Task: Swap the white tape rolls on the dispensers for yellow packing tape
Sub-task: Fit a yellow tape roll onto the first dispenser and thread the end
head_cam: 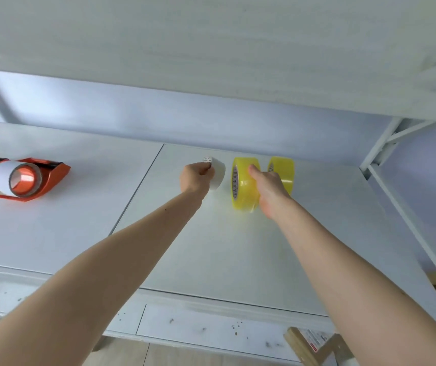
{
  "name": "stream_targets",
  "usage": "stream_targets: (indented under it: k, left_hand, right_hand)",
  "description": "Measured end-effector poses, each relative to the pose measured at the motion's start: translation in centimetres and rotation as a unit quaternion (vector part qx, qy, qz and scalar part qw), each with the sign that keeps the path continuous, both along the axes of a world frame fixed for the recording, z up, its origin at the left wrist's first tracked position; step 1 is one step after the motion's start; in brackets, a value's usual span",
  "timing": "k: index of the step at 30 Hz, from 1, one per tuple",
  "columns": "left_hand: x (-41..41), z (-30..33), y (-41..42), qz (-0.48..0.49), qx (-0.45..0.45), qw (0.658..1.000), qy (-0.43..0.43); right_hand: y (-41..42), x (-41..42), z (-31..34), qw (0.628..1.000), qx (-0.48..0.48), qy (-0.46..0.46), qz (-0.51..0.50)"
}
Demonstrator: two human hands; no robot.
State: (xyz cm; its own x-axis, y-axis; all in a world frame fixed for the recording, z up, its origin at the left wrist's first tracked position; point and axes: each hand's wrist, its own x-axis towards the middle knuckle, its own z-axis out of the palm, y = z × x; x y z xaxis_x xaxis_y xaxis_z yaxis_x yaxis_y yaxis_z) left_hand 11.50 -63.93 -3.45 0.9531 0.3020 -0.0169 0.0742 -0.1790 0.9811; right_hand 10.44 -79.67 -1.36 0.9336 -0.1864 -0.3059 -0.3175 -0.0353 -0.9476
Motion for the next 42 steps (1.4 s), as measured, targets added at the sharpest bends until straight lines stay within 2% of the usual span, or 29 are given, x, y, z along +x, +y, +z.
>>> stream_targets:
  k: [4,8,15,21,27,32,39,42]
  left_hand:
    - [0.4,-0.4,-0.3,-0.022,0.129,0.991,-0.014]
    - [0.9,-1.4,-0.6,-0.051,0.286,0.957,-0.004]
    - [0.0,-2.7,0.1,-0.085,0.314,0.945,0.014]
    - [-0.5,-2.5,0.6,-0.109,0.231,0.967,0.004]
    - [-1.8,0.0,0.1,-0.039,0.015,0.998,-0.042]
    - [-2.8,1.5,0.1,-0.026,-0.048,0.997,-0.061]
    - [-5.2,2.2,2.5,-0.066,-0.143,0.987,-0.021]
    - [-6.3,2.3,4.6,-0.064,-0.145,0.987,-0.013]
  right_hand:
    - [-0.7,-0.1,0.5,0.999,0.018,-0.027,-0.011]
    - [-1.0,-0.3,0.8,0.999,0.029,-0.038,-0.023]
    - [-1.0,-0.7,1.0,0.997,0.042,-0.056,-0.02]
    - [-0.3,-1.1,1.7,0.998,0.028,-0.052,-0.028]
    - [0.6,-0.8,2.2,0.998,0.005,-0.056,-0.01]
    - [2.9,-0.9,2.8,0.998,0.0,-0.056,0.026]
    - [6.9,-1.6,3.5,0.997,0.029,-0.036,0.069]
    - [9.1,-1.8,3.4,0.995,0.036,-0.028,0.093]
